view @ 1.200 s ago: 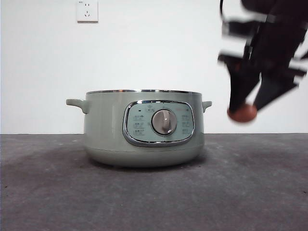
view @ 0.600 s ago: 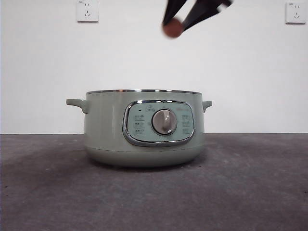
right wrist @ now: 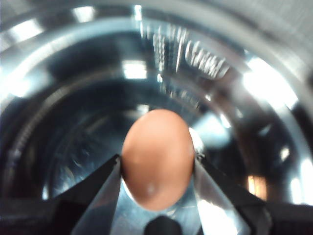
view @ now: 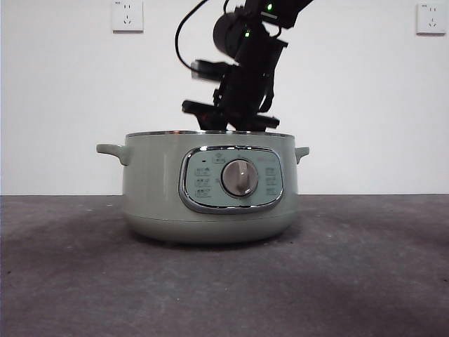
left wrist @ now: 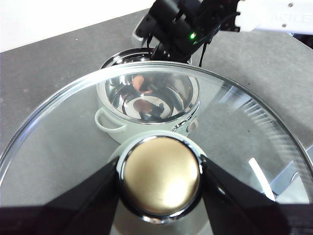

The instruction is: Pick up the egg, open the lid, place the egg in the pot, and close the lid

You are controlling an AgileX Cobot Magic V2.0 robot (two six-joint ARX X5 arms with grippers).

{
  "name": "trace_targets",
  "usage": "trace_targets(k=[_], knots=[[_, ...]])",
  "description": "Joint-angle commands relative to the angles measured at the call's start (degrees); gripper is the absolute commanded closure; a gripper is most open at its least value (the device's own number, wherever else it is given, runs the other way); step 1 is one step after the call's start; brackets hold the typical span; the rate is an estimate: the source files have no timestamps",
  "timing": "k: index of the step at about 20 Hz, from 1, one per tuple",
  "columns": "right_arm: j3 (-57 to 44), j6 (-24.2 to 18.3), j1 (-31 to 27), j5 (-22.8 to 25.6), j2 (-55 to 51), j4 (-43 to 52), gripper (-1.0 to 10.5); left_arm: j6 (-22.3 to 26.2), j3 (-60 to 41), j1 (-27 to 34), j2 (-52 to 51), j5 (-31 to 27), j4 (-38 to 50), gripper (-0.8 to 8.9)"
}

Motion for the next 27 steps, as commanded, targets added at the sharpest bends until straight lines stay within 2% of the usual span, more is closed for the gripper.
trace_targets(k=[1,11,12,14,15,18,22,27], knots=[[0.3,-1.1,0.4,0.2,1.7,-0.9,9.6,0.7,0.3,0.1,-0.5,0.7,1.0,8.22],[0.3,-2.1,0.4,0.2,2.9,-6.4,9.4,0.7,0.3,-0.3,-0.5,0.7,0.9,8.22],[0.3,-2.0,0.4,0.1,2.9,-6.3,8.8,0.7,0.3,-0.3,-0.5,0.7,1.0,8.22],[0.4,-1.9,0.4,-0.9,2.9,-6.6,5.8,0.7,0.3,-0.3,-0.5,0.7,1.0,8.22],[0.7,-1.9,0.4,-1.7,2.9,-6.8,5.3,0.7,0.3,-0.3,-0.5,0.7,0.9,8.22],[3.8,-0.8,0.4,-2.3,2.4,-8.5,5.3,0.7,0.3,-0.7,-0.2,0.7,0.9,8.22],[12.7,0.0,0.4,-2.3,-0.5,-15.0,5.4,0.7,0.3,-0.7,0.2,0.7,1.0,8.22],[16.2,0.5,-0.3,-1.2,-10.9,-20.0,5.4,0.9,0.3,-0.7,1.8,0.7,2.3,8.22]])
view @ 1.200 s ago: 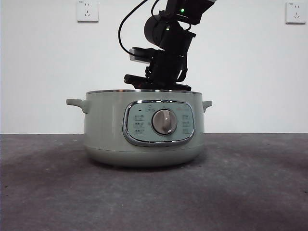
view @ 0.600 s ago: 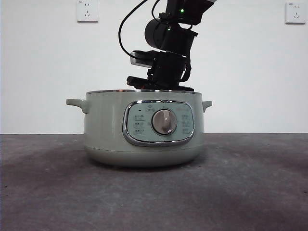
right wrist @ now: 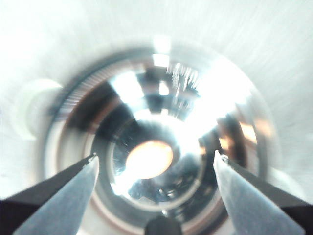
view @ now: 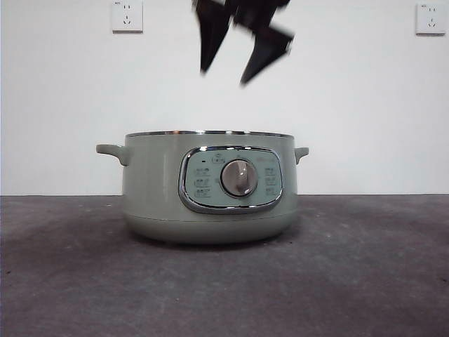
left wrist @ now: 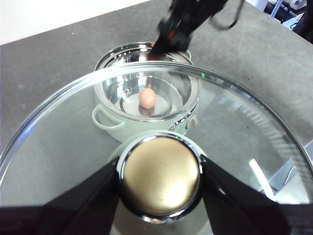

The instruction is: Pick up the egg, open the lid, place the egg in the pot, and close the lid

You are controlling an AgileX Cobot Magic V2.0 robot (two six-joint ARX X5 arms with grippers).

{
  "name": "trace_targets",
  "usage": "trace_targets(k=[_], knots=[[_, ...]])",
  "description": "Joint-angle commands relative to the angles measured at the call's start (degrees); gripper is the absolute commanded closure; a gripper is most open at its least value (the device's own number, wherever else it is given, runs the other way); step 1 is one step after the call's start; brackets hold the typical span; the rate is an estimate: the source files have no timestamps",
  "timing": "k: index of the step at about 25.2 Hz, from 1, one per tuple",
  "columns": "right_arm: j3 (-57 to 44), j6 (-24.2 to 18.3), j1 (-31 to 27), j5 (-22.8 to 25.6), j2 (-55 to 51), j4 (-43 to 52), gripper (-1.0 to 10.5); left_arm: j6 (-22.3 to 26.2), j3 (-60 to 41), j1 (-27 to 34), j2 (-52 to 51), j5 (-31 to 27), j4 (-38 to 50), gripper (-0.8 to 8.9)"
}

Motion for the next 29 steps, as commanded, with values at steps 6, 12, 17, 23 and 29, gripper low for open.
trace_targets(k=[6,12,17,23,29], knots=[[0.2,-1.2,-2.1,0.9,-14.6,-11.9,5.4,0.8,0.3,-0.4,3.4,3.1,6.6,8.22],[-3.3,-0.5,-2.5,-3.3,-27.3,-12.8,5.4,1.9,0.3,-4.6,11.0,3.3,11.7,8.22],[-14.8,-0.3,-2.4,-3.3,-41.4,-12.8,5.4,1.9,0.3,-8.9,19.2,3.2,21.0,8.22],[-28.6,1.1,-2.4,-1.2,-56.7,-12.8,5.4,2.4,0.3,-11.7,29.3,0.2,29.8,8.22],[-36.5,3.8,-2.4,-1.2,-66.2,-12.8,5.4,2.4,0.3,-12.8,37.0,-1.1,38.0,8.22]])
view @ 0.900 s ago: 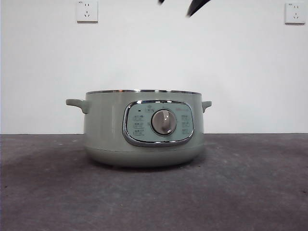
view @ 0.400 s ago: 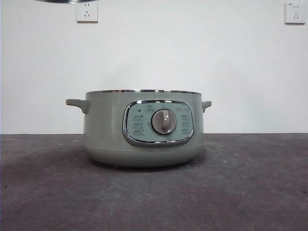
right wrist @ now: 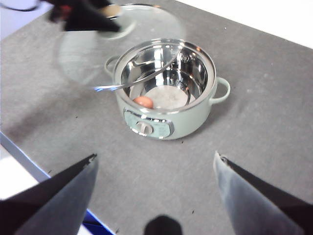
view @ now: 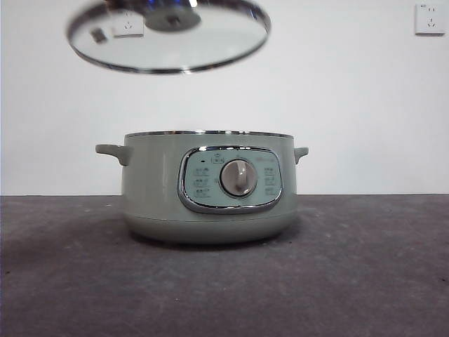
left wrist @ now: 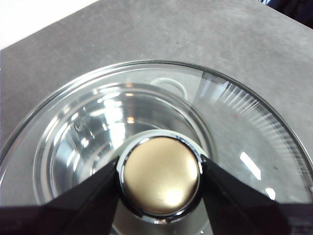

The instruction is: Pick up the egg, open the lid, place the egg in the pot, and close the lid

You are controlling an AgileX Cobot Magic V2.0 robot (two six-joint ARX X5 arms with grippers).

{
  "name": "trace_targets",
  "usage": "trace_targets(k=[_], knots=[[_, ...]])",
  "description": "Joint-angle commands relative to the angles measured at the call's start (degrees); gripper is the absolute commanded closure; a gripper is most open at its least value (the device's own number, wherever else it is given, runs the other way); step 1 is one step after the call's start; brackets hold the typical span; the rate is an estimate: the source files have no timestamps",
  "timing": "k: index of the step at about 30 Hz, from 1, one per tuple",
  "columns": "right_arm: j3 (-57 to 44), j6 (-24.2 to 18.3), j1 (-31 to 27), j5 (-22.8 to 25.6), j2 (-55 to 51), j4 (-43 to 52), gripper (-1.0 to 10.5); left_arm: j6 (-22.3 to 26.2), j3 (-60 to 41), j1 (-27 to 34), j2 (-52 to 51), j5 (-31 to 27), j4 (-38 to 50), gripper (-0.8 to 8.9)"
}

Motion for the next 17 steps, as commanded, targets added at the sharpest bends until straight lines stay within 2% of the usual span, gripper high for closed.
trace_targets(k=[1,9,13,17], knots=[[-3.1,2.6,0.0,0.2,-3.5,-1.4,5.4,0.7,0.3,-0.7,2.3,-0.4,5.0,8.22],[-7.5,4.2,0.0,4.4,-10.7,-1.4,5.4,0.8,0.3,-1.2,9.9,-1.6,9.5,8.22],[-8.3,4.5,0.0,4.6,-11.5,-1.4,5.4,0.8,0.3,-1.7,12.6,-1.7,11.8,8.22],[-8.5,4.5,0.0,4.6,-11.5,-1.4,5.4,0.8,0.3,-2.5,14.5,-4.8,13.7,8.22]])
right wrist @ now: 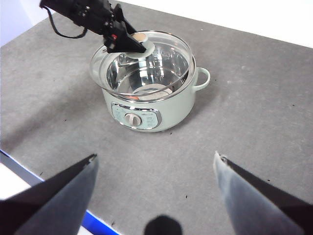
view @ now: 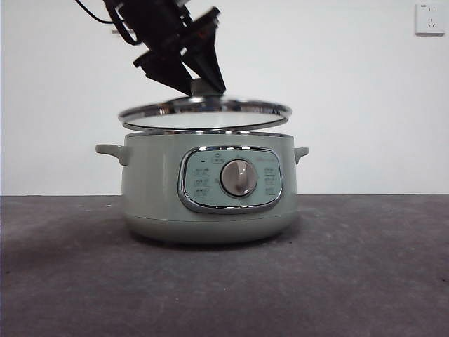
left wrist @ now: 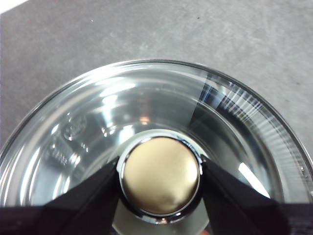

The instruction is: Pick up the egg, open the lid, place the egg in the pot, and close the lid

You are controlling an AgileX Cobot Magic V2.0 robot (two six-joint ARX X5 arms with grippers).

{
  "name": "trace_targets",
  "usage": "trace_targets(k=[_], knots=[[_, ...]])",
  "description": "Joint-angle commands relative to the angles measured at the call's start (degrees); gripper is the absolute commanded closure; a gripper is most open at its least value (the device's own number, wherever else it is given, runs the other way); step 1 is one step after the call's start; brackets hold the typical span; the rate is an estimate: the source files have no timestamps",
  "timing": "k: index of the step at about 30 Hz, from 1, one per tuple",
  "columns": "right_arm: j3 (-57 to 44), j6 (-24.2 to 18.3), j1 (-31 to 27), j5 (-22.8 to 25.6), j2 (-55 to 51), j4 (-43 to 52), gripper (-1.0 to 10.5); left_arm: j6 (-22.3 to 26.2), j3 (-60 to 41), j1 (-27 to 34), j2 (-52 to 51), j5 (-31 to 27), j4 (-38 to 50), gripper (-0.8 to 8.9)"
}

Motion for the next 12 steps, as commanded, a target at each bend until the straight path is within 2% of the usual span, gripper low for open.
trace_targets(k=[1,12], knots=[[-0.7,0.7,0.0,0.2,-0.1,-1.4,5.4,0.8,0.4,-0.7,0.5,-1.2,3.2,8.22],[-1.4,0.6,0.0,0.2,-0.1,-1.4,5.4,1.2,0.4,-1.1,3.1,-4.4,4.3,8.22]])
